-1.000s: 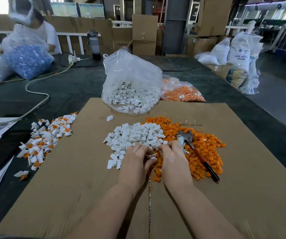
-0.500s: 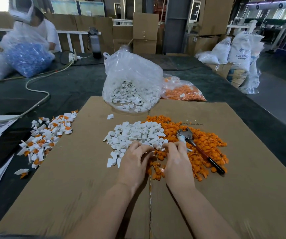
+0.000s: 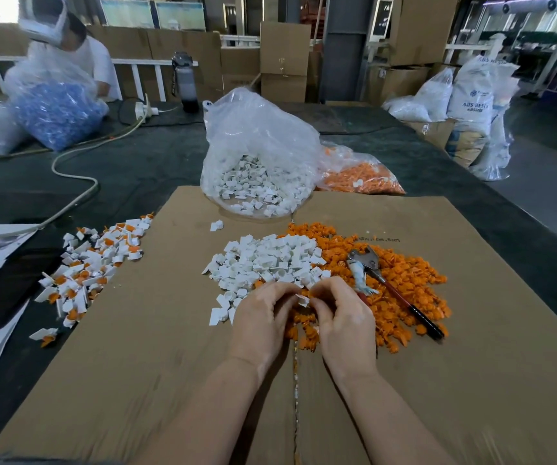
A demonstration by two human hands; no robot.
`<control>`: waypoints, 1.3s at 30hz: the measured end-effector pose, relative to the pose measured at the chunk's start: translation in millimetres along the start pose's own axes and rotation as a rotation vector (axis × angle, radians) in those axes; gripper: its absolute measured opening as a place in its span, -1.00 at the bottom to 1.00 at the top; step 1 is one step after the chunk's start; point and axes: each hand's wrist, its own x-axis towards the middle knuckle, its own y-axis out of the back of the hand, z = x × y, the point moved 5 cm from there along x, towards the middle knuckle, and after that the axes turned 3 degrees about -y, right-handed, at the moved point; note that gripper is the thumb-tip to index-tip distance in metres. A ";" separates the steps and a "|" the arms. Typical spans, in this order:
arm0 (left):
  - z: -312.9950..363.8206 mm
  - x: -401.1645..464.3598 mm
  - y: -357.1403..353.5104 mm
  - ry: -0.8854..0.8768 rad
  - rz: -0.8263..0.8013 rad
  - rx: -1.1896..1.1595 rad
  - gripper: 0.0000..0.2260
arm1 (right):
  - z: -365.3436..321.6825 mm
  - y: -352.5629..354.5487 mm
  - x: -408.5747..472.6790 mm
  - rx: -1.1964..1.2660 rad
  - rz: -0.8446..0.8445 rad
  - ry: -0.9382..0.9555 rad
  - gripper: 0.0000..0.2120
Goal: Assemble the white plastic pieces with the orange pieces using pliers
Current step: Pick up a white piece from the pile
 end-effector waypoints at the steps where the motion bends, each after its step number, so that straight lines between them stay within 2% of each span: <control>1: -0.3 -0.1 -0.8 -0.001 -0.009 0.003 -0.89 | -0.2 0.6 -0.6 0.007 0.011 -0.001 -0.84; 6: -0.9 0.5 -4.3 -0.012 -0.039 0.033 -0.88 | 2.0 -1.0 -0.6 0.023 -0.011 -0.032 -0.80; 9: -3.0 -1.1 -2.9 0.050 -0.036 -0.050 -0.86 | 4.7 -2.0 -0.8 0.021 -0.026 -0.048 -0.81; 12: -4.6 -3.1 -3.7 0.122 -0.055 -0.165 -0.87 | 3.1 -0.2 -1.1 0.008 0.004 -0.032 -0.85; 16: -9.7 -1.9 -3.4 0.158 -0.055 -0.159 -0.85 | 0.6 3.3 -1.2 -0.014 0.064 0.018 -0.92; 19: -13.9 -1.2 -1.7 0.171 -0.041 -0.132 -0.78 | 2.7 1.2 -1.9 0.046 0.033 -0.030 -0.90; 23: -15.7 -1.9 -3.6 0.196 -0.050 -0.165 -0.86 | 6.7 -0.3 -3.2 0.104 0.001 -0.112 -0.92; 25: -15.7 -2.5 -4.2 0.221 -0.061 -0.202 -0.90 | 5.9 -0.8 -4.5 0.048 0.009 -0.095 -0.95; 27: -15.0 -2.4 -4.4 0.224 -0.069 -0.207 -0.82 | 2.3 0.3 -5.4 -0.041 0.055 -0.040 -0.97; 31: -13.9 -1.5 -5.0 0.219 -0.060 -0.200 -0.81 | -1.5 -0.7 -4.8 -0.174 0.087 0.041 -0.92; 39: -15.4 -2.1 -5.5 0.215 -0.026 -0.228 -0.80 | -3.3 1.4 -4.7 -0.225 0.117 0.077 -0.84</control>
